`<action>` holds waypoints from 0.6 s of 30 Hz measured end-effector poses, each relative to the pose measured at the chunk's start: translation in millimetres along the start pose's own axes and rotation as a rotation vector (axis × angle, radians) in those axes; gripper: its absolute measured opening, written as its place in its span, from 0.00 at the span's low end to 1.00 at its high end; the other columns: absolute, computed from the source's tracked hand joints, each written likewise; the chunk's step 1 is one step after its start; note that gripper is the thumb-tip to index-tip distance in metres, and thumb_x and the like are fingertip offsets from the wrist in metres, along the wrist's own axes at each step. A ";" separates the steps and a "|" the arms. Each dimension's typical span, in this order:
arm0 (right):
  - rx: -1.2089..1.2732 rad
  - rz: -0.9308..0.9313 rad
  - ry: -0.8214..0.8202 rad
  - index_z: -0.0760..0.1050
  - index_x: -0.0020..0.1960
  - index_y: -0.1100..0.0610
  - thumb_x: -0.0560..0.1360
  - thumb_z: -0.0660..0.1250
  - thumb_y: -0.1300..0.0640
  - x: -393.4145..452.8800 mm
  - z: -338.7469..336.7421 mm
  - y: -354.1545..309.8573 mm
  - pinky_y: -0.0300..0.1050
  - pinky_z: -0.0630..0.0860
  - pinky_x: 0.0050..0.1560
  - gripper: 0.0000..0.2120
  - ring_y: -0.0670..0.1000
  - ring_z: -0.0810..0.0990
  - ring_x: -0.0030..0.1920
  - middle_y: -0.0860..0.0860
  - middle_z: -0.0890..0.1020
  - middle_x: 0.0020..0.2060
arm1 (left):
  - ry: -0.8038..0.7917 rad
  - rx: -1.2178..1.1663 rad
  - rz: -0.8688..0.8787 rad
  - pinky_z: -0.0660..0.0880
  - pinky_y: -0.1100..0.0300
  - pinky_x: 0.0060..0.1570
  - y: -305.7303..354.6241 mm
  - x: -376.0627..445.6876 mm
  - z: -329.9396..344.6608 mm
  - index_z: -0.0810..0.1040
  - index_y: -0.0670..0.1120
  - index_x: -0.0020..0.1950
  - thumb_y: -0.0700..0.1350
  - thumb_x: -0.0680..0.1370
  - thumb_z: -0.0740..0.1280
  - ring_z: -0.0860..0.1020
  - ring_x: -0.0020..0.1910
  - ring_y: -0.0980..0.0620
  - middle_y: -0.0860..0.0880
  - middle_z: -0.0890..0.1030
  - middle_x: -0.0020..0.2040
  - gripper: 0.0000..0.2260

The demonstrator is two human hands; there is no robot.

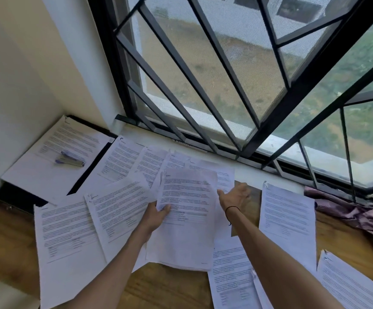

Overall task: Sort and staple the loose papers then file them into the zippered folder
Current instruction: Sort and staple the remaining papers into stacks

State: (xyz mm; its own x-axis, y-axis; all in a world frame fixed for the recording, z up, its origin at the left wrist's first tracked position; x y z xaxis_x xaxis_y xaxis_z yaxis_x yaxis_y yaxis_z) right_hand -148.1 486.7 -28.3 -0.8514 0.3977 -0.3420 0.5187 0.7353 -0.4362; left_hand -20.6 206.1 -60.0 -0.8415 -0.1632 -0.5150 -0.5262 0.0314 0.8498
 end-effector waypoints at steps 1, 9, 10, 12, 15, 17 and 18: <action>-0.020 0.036 -0.016 0.63 0.68 0.62 0.69 0.80 0.48 1.5 1.2 1.7 0.58 0.66 0.68 0.38 0.65 0.67 0.69 0.63 0.68 0.68 | 0.001 0.000 -0.001 0.72 0.61 0.65 0.9 -0.1 1.8 0.75 0.49 0.72 0.45 0.83 0.67 0.78 0.63 0.57 0.57 0.81 0.63 0.16; -0.106 0.116 -0.007 0.62 0.66 0.60 0.66 0.81 0.53 5.1 11.2 2.9 0.57 0.69 0.65 0.38 0.65 0.70 0.66 0.64 0.71 0.65 | 0.004 0.011 -0.015 0.72 0.63 0.63 0.3 6.2 1.0 0.74 0.48 0.74 0.44 0.84 0.66 0.77 0.65 0.55 0.55 0.80 0.65 0.17; -0.100 0.146 -0.018 0.62 0.66 0.59 0.66 0.81 0.53 6.2 12.0 4.6 0.57 0.69 0.65 0.38 0.65 0.71 0.66 0.63 0.72 0.64 | 0.005 0.014 -0.017 0.72 0.62 0.64 1.0 6.6 1.7 0.74 0.47 0.74 0.44 0.84 0.67 0.77 0.65 0.54 0.54 0.80 0.65 0.18; -0.076 0.202 -0.057 0.63 0.64 0.58 0.65 0.82 0.47 9.6 16.7 9.1 0.57 0.69 0.64 0.39 0.64 0.73 0.64 0.62 0.76 0.61 | 0.004 0.013 -0.021 0.72 0.58 0.67 2.7 6.4 3.5 0.75 0.47 0.73 0.46 0.83 0.67 0.78 0.64 0.54 0.54 0.80 0.65 0.18; -0.101 0.192 -0.086 0.70 0.60 0.57 0.69 0.78 0.42 10.0 20.1 8.6 0.58 0.67 0.64 0.29 0.63 0.71 0.65 0.61 0.74 0.63 | 0.003 0.019 -0.031 0.73 0.56 0.68 4.8 4.8 4.9 0.75 0.48 0.73 0.48 0.83 0.68 0.78 0.63 0.57 0.55 0.81 0.64 0.18; -0.114 0.119 -0.075 0.72 0.53 0.57 0.75 0.73 0.48 7.5 19.0 8.0 0.57 0.67 0.62 0.16 0.63 0.69 0.64 0.61 0.71 0.63 | 0.005 0.015 -0.039 0.73 0.57 0.67 6.7 4.0 6.5 0.75 0.48 0.73 0.48 0.83 0.68 0.78 0.63 0.58 0.55 0.81 0.64 0.18; -0.085 0.051 -0.060 0.72 0.51 0.58 0.76 0.72 0.51 7.2 18.1 7.4 0.57 0.70 0.59 0.13 0.63 0.70 0.62 0.60 0.71 0.59 | 0.008 0.015 -0.043 0.73 0.56 0.68 8.1 3.3 7.4 0.75 0.48 0.72 0.48 0.83 0.68 0.78 0.63 0.57 0.55 0.81 0.64 0.18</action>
State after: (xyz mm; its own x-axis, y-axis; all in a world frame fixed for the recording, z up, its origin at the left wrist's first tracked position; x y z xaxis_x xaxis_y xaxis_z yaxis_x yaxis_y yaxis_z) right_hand -149.0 485.1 -49.1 -0.8165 0.4042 -0.4122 0.5505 0.7601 -0.3453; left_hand -28.6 213.0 -55.6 -0.8174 -0.1726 -0.5497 -0.5633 0.0394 0.8253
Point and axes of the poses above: each hand's wrist, its own x-axis towards the middle knuckle, its own z-axis out of the palm, y = z × x, the point moved 7 cm from there along x, towards the middle knuckle
